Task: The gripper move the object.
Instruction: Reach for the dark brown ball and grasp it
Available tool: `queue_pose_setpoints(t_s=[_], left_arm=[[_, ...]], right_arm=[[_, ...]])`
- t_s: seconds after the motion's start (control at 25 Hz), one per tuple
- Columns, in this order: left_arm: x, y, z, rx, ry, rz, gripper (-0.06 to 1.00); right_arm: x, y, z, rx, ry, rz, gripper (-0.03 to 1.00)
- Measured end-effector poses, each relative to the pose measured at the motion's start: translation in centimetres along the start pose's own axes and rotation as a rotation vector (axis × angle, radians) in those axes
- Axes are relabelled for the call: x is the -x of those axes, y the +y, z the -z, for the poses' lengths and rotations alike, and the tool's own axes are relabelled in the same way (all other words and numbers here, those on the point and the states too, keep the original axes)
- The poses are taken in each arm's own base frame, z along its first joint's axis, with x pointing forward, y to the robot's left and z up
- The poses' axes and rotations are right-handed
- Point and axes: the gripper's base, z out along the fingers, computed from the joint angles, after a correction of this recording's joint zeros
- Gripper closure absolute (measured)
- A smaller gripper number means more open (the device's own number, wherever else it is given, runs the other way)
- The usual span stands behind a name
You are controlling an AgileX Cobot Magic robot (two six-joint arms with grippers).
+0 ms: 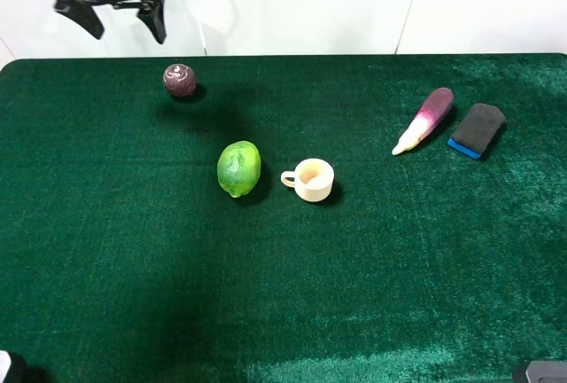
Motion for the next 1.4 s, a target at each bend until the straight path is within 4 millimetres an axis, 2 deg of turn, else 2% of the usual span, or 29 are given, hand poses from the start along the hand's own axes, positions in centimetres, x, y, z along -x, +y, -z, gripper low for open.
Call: queue_pose_setpoints(t_s=[0.36,0.88,1.4], left_arm=[[2.1,-1.7,-5.0,0.012,0.06,0.002,0.0],[2.2,-1.6,-9.4,0.037,0.082,0.018,0.0],[2.3,-2.0,-12.9,0.011,0.045,0.028,0.0]], right_arm=[[0.0,0.0,0.0,0.001,0.0,0.0,0.28],[0.0,0.0,0.0,0.001,0.0,0.0,0.28],[0.0,0.0,0.0,0.001,0.0,0.0,0.28]])
